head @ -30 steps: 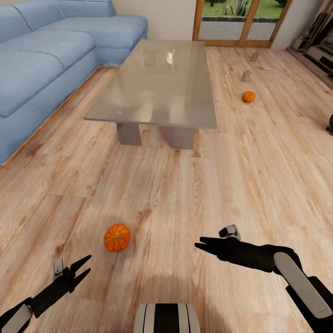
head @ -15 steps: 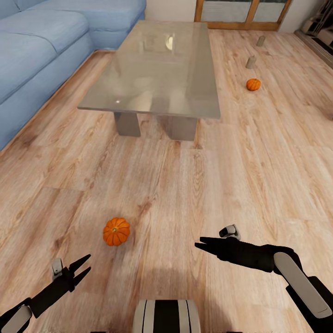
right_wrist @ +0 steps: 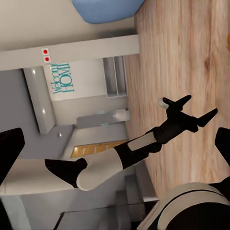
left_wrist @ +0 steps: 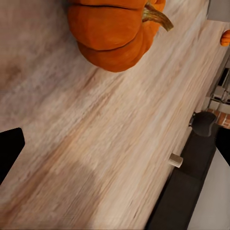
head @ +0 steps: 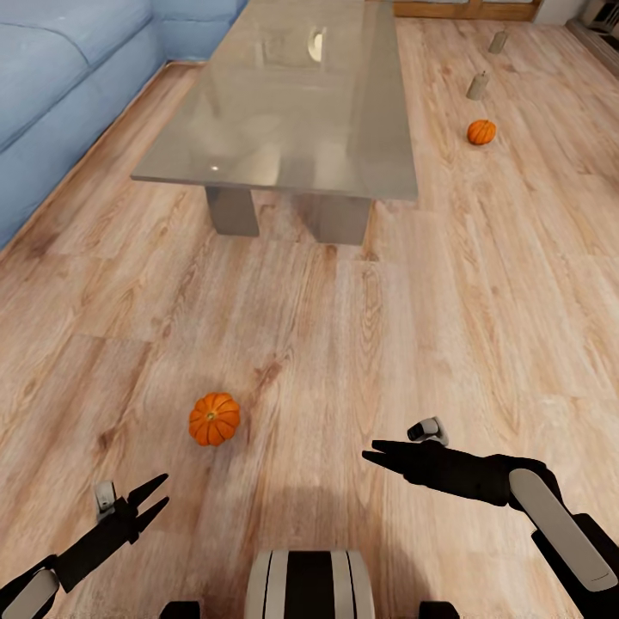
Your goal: Place each of the two pumpkins and all three candles from the living room inside a cabinet in the living room (use any cabinet), then make sure every cabinet is closed, and position the cauldron so it is next to a table in the living room.
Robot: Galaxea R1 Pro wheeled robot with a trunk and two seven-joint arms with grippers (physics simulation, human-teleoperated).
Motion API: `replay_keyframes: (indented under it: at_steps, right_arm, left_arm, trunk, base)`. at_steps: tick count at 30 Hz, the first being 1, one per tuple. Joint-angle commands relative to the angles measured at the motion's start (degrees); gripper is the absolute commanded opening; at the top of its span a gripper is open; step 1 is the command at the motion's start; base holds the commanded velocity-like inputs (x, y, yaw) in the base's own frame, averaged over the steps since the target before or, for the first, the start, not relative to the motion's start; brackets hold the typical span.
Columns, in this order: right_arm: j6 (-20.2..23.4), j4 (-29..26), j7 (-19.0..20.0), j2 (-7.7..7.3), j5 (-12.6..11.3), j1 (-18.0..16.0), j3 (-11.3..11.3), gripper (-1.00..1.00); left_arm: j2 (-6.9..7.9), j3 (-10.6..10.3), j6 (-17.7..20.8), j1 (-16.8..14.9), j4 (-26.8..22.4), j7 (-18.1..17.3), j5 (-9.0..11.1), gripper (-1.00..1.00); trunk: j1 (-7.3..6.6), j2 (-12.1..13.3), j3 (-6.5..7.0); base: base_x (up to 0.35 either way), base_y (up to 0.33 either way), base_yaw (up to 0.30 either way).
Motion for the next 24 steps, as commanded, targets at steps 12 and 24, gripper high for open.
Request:
replay_keyframes:
  at_steps: [12, 24]
  right_arm:
    - [0.3, 0.0, -0.4, -0.43, 0.2, 0.0, 0.0, 1.0]
    - [1.0, 3.0, -13.7, -0.31, -9.7, -23.8, -0.1, 1.0]
  left_arm:
    - [0.01, 0.0, 0.5, 0.0, 0.0, -0.1, 0.4, 1.0]
    - [-0.07, 0.1, 0.3, 0.0, -0.2, 0.0, 0.4, 1.0]
  trunk:
    - [0.3, -0.2, -2.69]
    - [0.61, -0.3, -5.35]
  base:
    - [0.0, 0.0, 0.0]
    - [0.0, 0.0, 0.0]
